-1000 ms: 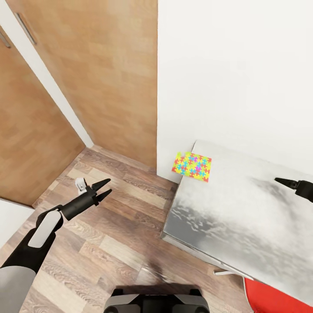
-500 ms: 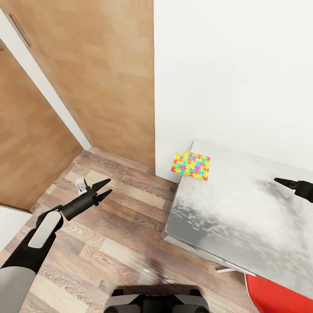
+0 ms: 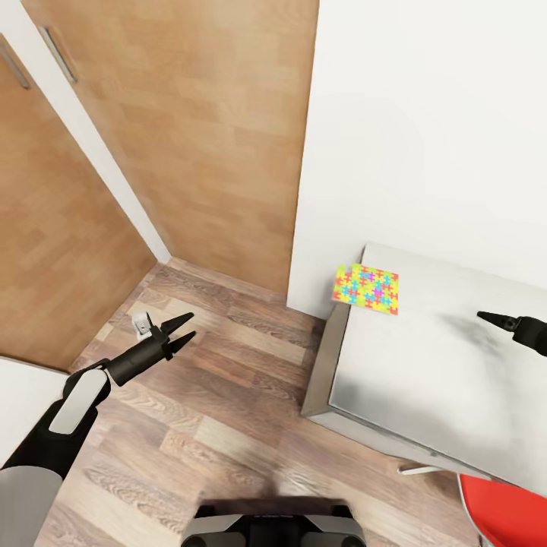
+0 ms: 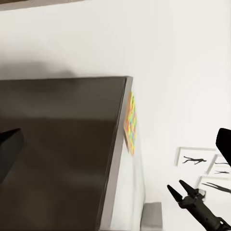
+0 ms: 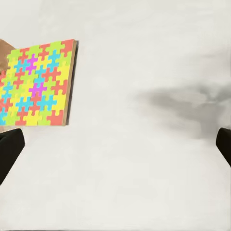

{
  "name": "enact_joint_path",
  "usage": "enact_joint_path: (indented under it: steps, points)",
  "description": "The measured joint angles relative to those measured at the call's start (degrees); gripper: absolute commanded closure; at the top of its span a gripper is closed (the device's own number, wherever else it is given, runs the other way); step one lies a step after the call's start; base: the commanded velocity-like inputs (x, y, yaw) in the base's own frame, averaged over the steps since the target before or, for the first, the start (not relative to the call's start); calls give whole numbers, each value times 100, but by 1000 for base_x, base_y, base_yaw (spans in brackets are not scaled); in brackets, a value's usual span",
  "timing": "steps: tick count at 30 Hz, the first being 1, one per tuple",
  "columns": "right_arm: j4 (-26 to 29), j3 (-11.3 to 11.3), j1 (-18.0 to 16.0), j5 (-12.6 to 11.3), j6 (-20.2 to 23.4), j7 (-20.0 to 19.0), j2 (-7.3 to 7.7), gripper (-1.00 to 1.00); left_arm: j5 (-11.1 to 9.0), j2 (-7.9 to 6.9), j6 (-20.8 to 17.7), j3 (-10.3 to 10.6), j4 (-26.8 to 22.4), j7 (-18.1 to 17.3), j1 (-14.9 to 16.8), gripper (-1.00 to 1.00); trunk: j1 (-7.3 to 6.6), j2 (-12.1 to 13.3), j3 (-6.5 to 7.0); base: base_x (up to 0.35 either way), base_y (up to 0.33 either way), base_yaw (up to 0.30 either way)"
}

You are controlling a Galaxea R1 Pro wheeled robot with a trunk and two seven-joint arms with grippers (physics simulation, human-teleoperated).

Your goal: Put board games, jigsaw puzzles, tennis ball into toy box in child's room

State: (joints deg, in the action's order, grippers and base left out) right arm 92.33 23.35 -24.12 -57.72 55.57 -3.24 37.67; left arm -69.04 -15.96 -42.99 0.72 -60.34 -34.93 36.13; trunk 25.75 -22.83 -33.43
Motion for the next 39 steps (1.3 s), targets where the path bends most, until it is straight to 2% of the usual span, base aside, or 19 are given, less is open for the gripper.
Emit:
enact_joint_path:
  steps: [9, 23, 32, 39]
  points:
    - [3, 6, 2, 0, 10, -2, -2, -100, 19, -27, 7, -7, 19, 11, -12, -100, 0, 0, 0, 0, 121, -144]
    - [4, 16, 3, -1, 18, -2, 0, -100, 273, -6, 21, -51, 56, 24, -17, -100, 0, 0, 0, 0, 18, -258]
    - [4, 9, 3, -1, 16, -4, -4, -100, 287, -2, 30, -58, 57, 27, -19, -100, 0, 0, 0, 5, 4, -271]
    - [3, 6, 1, 0, 14, -11, -5, -100, 304, -1, 105, -25, 56, 15, -20, -100, -2, -1, 0, 160, 74, -108]
